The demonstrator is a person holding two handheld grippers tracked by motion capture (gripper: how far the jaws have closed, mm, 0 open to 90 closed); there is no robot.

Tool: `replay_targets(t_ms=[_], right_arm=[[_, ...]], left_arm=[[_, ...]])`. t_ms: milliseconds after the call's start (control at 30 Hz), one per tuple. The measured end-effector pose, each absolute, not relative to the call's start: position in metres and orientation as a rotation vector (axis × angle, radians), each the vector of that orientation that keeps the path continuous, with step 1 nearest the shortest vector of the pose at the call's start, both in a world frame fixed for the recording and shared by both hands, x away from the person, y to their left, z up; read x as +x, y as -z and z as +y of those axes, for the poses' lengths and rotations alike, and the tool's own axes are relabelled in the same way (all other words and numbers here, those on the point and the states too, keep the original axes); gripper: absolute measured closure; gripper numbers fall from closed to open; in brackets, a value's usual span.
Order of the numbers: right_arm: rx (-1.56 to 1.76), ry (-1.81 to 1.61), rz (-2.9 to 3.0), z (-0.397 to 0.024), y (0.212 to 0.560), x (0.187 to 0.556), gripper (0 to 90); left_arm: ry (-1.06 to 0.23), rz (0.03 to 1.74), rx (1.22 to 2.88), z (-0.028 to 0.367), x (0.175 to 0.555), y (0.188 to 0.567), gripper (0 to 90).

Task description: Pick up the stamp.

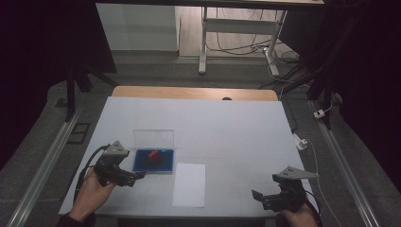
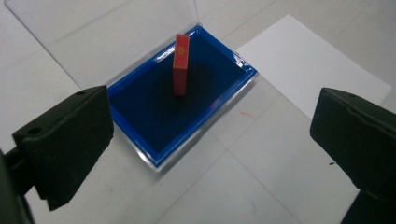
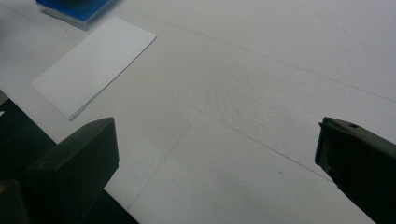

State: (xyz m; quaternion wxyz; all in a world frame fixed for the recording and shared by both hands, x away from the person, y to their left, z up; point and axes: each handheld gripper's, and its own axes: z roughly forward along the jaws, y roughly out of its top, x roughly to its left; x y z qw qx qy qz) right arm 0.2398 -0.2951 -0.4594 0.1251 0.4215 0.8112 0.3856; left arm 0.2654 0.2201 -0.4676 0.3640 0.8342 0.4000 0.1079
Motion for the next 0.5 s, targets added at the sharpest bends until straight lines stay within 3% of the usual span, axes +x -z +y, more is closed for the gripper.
replay_targets(t_ms=[500], right_arm=[[1.23,-1.116,2.378,-0.294,0.46,0.241,0.0]], left_arm=[[-0.252,1.029,2.181,0.205,0.298,0.48,0.2]])
